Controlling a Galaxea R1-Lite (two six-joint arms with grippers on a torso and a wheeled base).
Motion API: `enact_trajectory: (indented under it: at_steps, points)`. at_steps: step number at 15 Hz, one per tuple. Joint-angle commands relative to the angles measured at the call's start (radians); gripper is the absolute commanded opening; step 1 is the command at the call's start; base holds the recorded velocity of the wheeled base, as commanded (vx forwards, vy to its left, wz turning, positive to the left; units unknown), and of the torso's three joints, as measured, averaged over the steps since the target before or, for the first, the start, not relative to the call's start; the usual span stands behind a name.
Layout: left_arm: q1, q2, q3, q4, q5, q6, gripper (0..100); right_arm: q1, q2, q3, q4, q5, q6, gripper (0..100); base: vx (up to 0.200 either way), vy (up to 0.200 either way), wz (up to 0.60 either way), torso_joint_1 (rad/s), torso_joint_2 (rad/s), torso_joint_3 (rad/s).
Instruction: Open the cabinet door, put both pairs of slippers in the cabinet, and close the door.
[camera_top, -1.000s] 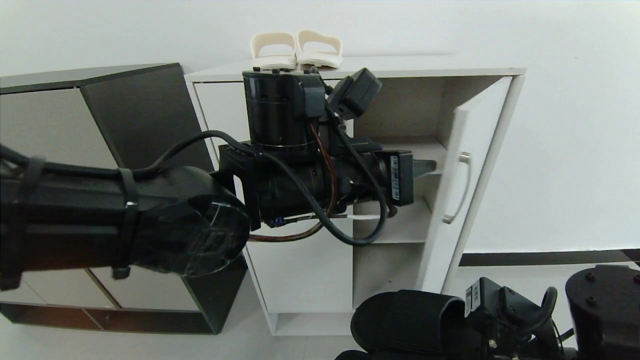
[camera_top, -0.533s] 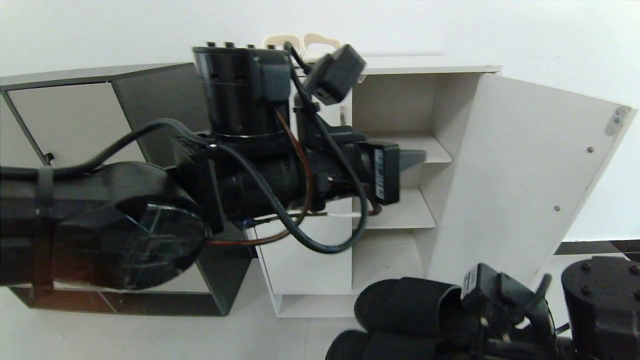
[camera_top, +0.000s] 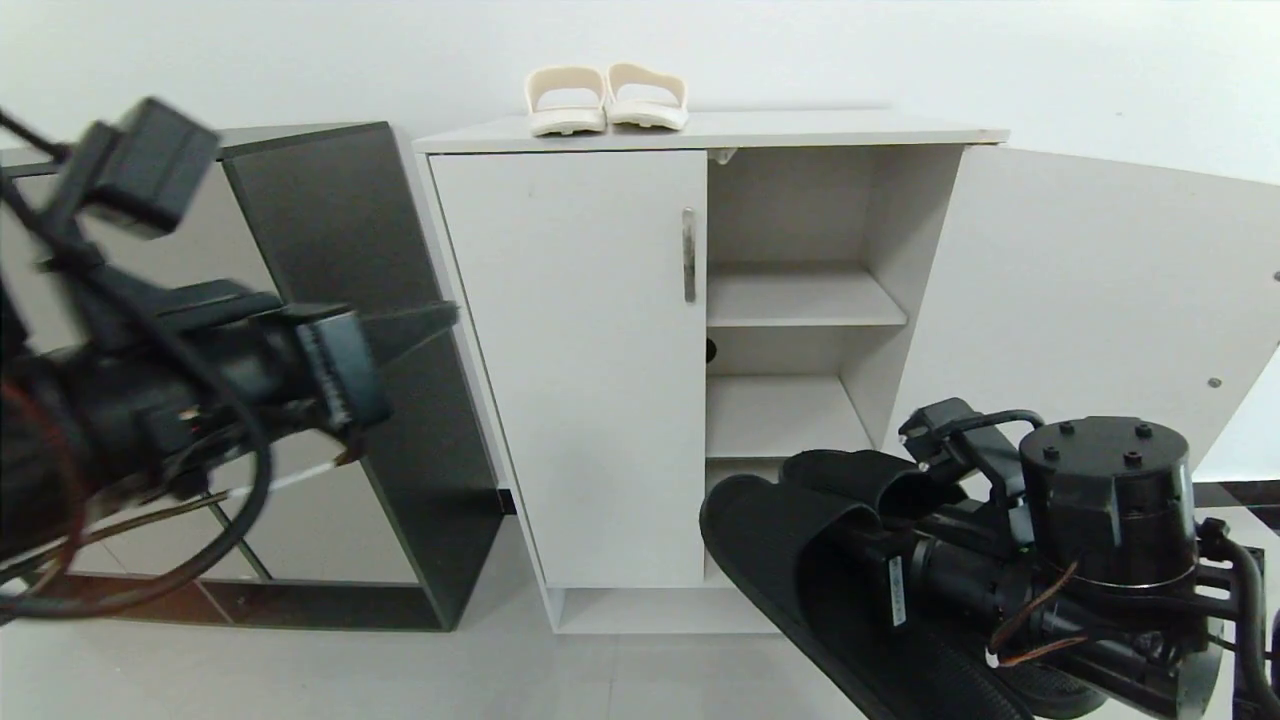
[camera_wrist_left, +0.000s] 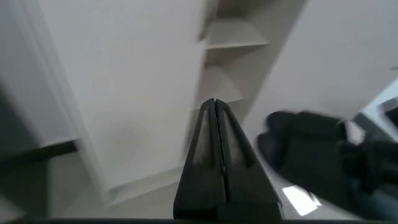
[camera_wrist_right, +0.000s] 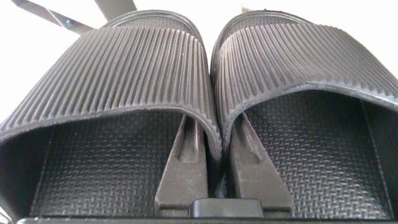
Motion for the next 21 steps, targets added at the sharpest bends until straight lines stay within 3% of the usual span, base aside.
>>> enact_trajectory:
  at_steps: [1,2,3,6,8,9,11,13,14,16,18,20,21]
  points:
    - [0.207,-0.44,0.31,0.098,0.142,0.115,0,-0.014,0.005,-0.005,-0.002,-0.002,-0.001,0,0.0,0.0,0.0,0.0,0.0,0.0]
    - [0.3,-0.586,0.405,0.109,0.212,0.118,0,-0.014,-0.001,-0.002,-0.002,-0.002,-0.005,0,0.0,0.0,0.0,0.0,0.0,0.0]
    - [0.349,-0.67,0.469,0.109,0.244,0.112,0,-0.012,-0.001,-0.002,-0.002,-0.002,-0.005,0,0.0,0.0,0.0,0.0,0.0,0.0]
    - [0.489,-0.919,0.672,0.153,0.251,0.109,0,-0.008,0.0,0.002,-0.002,-0.002,-0.005,0,0.0,0.0,0.0,0.0,0.0,0.0]
    - [0.589,-1.067,0.732,0.258,0.246,0.118,0,-0.006,0.005,0.002,-0.002,-0.002,-0.005,0,0.0,0.0,0.0,0.0,0.0,0.0]
    - [0.604,-1.13,0.744,0.316,0.241,0.124,0,-0.002,0.006,0.004,-0.002,-0.002,-0.005,0,0.0,0.0,0.0,0.0,0.0,0.0]
    - [0.604,-1.133,0.81,0.321,0.206,0.12,0,0.006,0.006,0.007,0.0,-0.002,-0.005,0,0.0,0.0,0.0,0.0,0.0,0.0]
    - [0.604,-1.132,0.81,0.373,-0.03,0.121,0,0.014,0.008,0.012,-0.002,-0.002,-0.007,0,0.0,0.0,0.0,0.0,0.0,0.0]
    - [0.603,-1.13,0.81,0.371,-0.067,0.143,0,0.015,0.008,0.012,-0.002,-0.002,-0.01,0,0.0,0.0,0.0,0.0,0.0,0.0]
    - [0.596,-1.132,0.81,0.371,-0.093,0.204,0,0.015,0.008,0.013,-0.002,-0.002,-0.015,0,0.0,0.0,0.0,0.0,0.0,0.0]
    - [0.449,-1.152,0.81,0.373,-0.093,0.181,0,0.017,0.008,0.012,-0.005,-0.002,-0.016,0,0.0,0.0,0.0,0.0,0.0,0.0]
    - [0.501,-1.218,0.81,0.373,-0.081,0.187,0,0.024,0.008,0.015,-0.009,-0.002,-0.016,0,0.0,0.0,0.0,0.0,0.0,0.0]
    - [0.506,-1.216,0.81,0.371,0.022,0.2,0,0.026,0.009,0.016,-0.012,-0.002,-0.016,0,0.0,0.0,0.0,0.0,0.0,0.0]
